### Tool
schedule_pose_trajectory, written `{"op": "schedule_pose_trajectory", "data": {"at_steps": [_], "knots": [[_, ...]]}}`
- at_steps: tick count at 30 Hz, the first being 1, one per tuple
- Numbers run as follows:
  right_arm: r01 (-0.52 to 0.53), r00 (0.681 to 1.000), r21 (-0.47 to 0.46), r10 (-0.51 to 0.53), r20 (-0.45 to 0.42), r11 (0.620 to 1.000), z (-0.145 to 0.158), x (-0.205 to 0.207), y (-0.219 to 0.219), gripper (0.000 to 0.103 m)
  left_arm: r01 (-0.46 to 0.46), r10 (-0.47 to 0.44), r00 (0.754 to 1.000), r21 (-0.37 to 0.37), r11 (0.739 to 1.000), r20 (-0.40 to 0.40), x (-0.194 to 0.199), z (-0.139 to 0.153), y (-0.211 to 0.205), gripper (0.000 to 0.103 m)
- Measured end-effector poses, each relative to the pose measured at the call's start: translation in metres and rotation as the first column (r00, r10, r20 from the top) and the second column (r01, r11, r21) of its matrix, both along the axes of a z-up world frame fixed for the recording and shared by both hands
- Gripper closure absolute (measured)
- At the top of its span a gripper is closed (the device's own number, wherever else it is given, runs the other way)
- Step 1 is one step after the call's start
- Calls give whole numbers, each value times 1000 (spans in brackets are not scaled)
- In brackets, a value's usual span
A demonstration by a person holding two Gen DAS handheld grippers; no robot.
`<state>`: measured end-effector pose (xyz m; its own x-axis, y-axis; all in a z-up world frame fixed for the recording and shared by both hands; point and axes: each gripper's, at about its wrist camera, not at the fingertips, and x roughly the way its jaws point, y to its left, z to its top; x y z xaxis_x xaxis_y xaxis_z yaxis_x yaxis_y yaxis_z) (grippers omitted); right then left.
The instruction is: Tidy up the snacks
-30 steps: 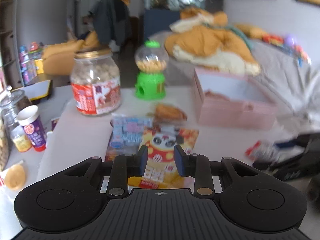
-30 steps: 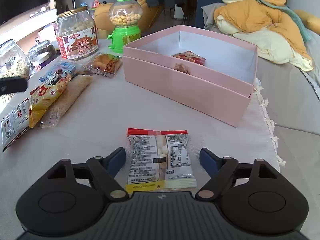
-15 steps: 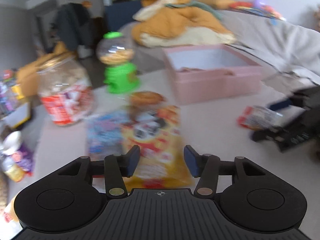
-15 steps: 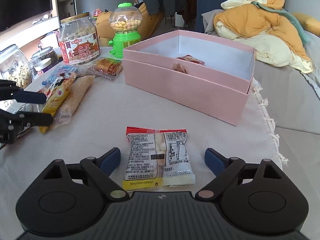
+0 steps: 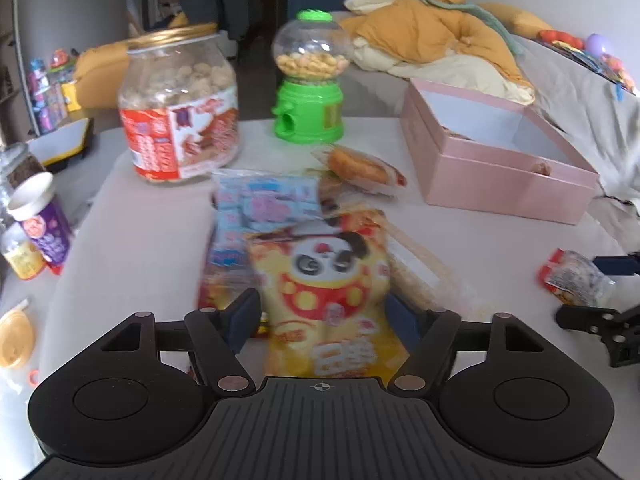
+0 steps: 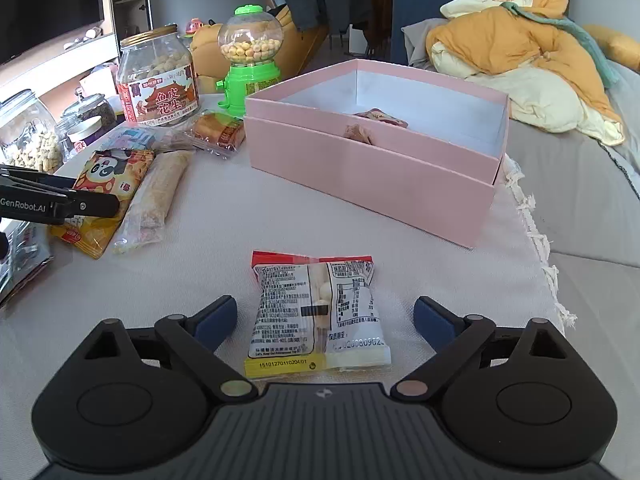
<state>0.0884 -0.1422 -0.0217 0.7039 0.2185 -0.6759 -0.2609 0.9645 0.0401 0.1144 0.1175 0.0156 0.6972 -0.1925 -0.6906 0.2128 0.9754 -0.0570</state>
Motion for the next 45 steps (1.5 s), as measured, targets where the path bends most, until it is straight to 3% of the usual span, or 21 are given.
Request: {"op": "schedule_pose_trajectory", "data": {"at_steps": [2,5,8,11,16,21,23,24,25,35,40,45], "knots": [[2,1000,-8,-2,0,1000,1,0,1,8,14,-14,1000,-13,1000,-21,-5,2,-4,38],[-22,1000,-8,22,4,1000,8,1,6,8,16,-22,998,-94,995,-61,-16,0,-6,41],[-56,998,14,56,33,998,26,6,21,8,17,-20,999,-60,998,-46,-33,-1,-14,43],[-122,992,72,122,4,990,40,25,45,9,2,-5,999,-65,998,-49,-44,-1,-13,43],[-148,976,141,168,-141,979,35,71,92,40,2,-6,998,-63,998,-56,-57,0,-9,43],[-139,960,185,178,-215,973,27,104,119,42,2,-5,999,-65,998,-46,-62,-1,-9,43],[-174,956,146,203,-211,974,29,104,127,52,3,-5,999,-63,998,-43,-62,-1,-9,43],[-188,953,134,213,-213,973,29,102,129,66,2,-5,999,-62,998,-41,-63,-1,-10,43],[-210,948,124,233,-219,970,29,99,128,73,1,-3,999,-61,998,-38,-63,-1,-10,43],[-179,963,37,183,-197,983,28,49,58,73,-14,12,999,-53,999,-36,-63,-1,-13,43],[-169,959,79,183,-218,982,27,25,26,73,9,-12,999,-59,998,-48,-62,1,-22,44],[-212,953,73,223,-207,975,27,10,22,73,51,-53,997,-28,998,-55,-62,1,-39,43]]}}
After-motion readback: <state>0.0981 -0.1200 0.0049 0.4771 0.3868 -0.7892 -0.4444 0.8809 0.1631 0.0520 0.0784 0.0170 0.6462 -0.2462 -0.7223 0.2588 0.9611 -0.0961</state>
